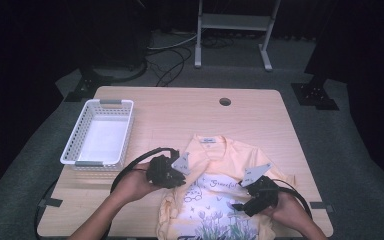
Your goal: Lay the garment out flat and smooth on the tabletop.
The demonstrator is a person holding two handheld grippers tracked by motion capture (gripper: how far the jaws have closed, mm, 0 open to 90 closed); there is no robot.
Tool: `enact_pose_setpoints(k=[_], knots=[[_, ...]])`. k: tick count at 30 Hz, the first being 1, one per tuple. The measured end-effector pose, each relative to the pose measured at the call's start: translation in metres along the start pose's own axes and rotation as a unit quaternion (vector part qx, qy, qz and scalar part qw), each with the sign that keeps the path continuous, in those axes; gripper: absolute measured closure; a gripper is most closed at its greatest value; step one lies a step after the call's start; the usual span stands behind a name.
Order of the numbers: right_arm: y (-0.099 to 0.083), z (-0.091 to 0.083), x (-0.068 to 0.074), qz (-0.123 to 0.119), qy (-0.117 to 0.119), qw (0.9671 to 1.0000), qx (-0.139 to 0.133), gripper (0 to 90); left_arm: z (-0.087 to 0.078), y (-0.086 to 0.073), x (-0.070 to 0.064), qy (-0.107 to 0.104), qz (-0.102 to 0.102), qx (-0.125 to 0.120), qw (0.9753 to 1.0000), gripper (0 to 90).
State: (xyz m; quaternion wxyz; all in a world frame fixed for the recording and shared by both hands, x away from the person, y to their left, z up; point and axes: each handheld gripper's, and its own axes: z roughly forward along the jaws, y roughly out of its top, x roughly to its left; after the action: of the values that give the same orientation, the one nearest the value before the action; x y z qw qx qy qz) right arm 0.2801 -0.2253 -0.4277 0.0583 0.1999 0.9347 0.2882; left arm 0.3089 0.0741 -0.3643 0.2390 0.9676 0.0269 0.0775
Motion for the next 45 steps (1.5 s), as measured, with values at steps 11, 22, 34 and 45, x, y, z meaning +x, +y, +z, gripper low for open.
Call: enact_pose_setpoints(k=[11, 22, 34, 45], knots=[[0.002, 0.000, 0.000, 0.002, -0.003, 1.0000, 0.009, 20.3, -0.011, -0.021, 0.005, 0.013, -0.020, 0.005, 0.9997, 81.9], [0.003, 0.001, 0.002, 0.007, -0.005, 0.9999, 0.011, 19.9, -0.019, -0.040, 0.010, 0.027, -0.045, 0.011, 0.9986, 81.9], [0.004, 0.001, 0.001, 0.006, -0.003, 0.9999, 0.015, 19.9, -0.034, -0.069, 0.019, 0.055, -0.082, 0.025, 0.9948, 81.8], [0.006, 0.001, 0.001, 0.005, -0.004, 0.9997, 0.023, 19.8, -0.051, -0.093, 0.026, 0.087, -0.119, 0.032, 0.9885, 81.7]])
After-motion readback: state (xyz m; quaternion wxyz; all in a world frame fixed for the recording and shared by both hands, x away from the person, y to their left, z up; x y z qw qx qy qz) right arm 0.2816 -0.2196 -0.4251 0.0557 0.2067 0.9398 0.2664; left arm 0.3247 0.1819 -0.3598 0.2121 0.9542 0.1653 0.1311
